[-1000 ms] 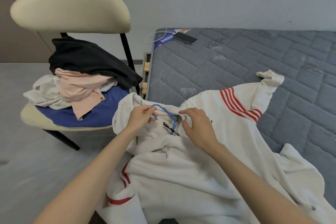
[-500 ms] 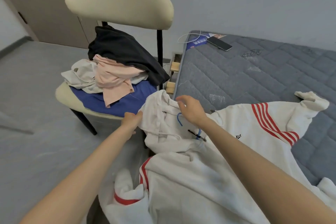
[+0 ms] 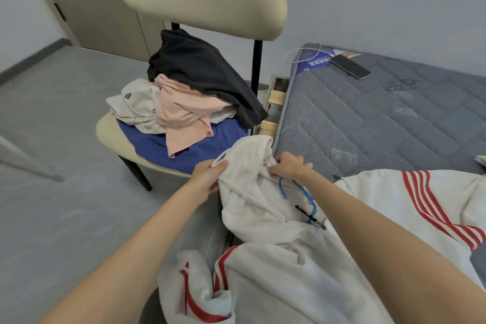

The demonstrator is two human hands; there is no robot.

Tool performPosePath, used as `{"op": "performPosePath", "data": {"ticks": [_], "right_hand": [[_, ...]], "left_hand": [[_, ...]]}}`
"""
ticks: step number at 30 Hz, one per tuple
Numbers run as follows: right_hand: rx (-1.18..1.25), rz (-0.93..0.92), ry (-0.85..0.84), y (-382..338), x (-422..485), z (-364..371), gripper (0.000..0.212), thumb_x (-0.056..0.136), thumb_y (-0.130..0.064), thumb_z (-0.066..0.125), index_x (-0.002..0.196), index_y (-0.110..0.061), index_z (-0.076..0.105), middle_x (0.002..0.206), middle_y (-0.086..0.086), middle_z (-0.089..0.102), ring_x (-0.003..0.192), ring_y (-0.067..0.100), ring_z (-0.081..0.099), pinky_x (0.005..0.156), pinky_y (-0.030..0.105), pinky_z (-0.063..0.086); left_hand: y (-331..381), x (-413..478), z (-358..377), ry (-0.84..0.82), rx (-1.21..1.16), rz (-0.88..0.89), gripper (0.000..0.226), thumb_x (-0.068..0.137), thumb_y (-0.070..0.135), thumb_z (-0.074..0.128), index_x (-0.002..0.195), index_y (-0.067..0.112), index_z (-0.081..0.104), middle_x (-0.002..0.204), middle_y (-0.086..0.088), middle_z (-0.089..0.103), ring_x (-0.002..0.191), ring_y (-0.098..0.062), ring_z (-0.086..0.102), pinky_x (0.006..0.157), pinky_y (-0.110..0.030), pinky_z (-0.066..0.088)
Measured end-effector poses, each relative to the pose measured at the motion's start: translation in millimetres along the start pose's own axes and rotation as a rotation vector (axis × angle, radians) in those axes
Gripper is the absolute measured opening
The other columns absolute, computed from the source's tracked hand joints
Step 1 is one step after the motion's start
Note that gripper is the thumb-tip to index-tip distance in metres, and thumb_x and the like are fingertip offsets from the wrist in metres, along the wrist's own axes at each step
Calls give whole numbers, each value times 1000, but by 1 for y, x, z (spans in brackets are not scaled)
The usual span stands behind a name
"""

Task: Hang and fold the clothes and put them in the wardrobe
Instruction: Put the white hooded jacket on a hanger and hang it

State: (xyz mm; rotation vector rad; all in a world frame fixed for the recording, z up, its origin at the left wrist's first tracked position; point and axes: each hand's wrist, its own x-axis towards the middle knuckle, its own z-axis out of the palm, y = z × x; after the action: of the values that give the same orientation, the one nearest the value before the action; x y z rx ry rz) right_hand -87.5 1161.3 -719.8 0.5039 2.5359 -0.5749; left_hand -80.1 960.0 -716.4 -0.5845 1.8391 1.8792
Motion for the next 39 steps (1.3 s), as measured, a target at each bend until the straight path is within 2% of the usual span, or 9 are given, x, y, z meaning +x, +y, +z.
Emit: {"op": "performPosePath", "data": {"ticks": [4,7,9,16,20,25,29,35,39], "right_hand": [[-12,-214,279,2,-13,-12,15,93,-22,45,86,-13,55,94,8,61,91,32,58,75,38,40],[9,-267,710,1,-27,-31,20,95,-16,42,101,-12,60,100,12,54,78,35,55,63,34,36],[96,-260,806,1,-32,-43,25,97,-16,42,110,-14,63,102,12,51,74,34,53,62,33,36],[243,-314,419,15,-37,-50,34,93,-12,49,124,-19,60,127,12,53,111,29,53,86,31,39],[225,-324,338,24,-51,-45,30,93,-14,51,119,-19,64,127,3,61,112,22,57,88,31,45],[253,-292,289,43,-76,-46,29,93,-14,50,117,-21,64,128,-2,61,115,18,56,92,29,44],[276,-292,293,65,-107,-52,29,92,-12,50,115,-20,65,127,-3,61,117,17,54,89,23,40],[271,-293,227,104,-156,-49,27,92,-15,52,114,-20,67,121,-1,63,106,14,56,89,24,41],[265,-285,240,123,-174,-38,27,92,-13,52,114,-18,68,122,-2,63,103,13,55,86,21,39]], "left_hand": [[12,5,-17,164,223,292,17,92,18,57,106,12,64,101,-6,62,85,-18,55,63,-28,44],[24,7,-19,260,255,378,9,90,18,57,91,17,66,93,-6,64,85,-24,56,72,-38,47],[27,5,-16,268,297,394,12,91,15,55,90,16,67,91,-5,63,85,-24,55,75,-39,49],[41,-19,-11,127,191,450,24,94,9,45,78,16,62,59,1,44,50,-11,43,56,-29,47],[38,-57,-8,-140,459,460,24,90,27,53,73,15,67,47,12,36,44,-5,35,44,-23,34],[19,-104,14,-503,596,463,41,96,34,46,65,23,70,62,9,48,58,-8,41,51,-19,33],[1,-134,37,-652,651,519,30,95,23,53,71,19,70,68,14,65,57,5,49,57,-6,34],[-44,-176,70,-999,967,421,19,88,40,58,76,36,72,82,22,68,64,6,49,62,-4,36],[-59,-181,81,-837,1013,473,21,88,44,57,76,36,72,76,25,66,60,11,50,56,-3,34]]}}
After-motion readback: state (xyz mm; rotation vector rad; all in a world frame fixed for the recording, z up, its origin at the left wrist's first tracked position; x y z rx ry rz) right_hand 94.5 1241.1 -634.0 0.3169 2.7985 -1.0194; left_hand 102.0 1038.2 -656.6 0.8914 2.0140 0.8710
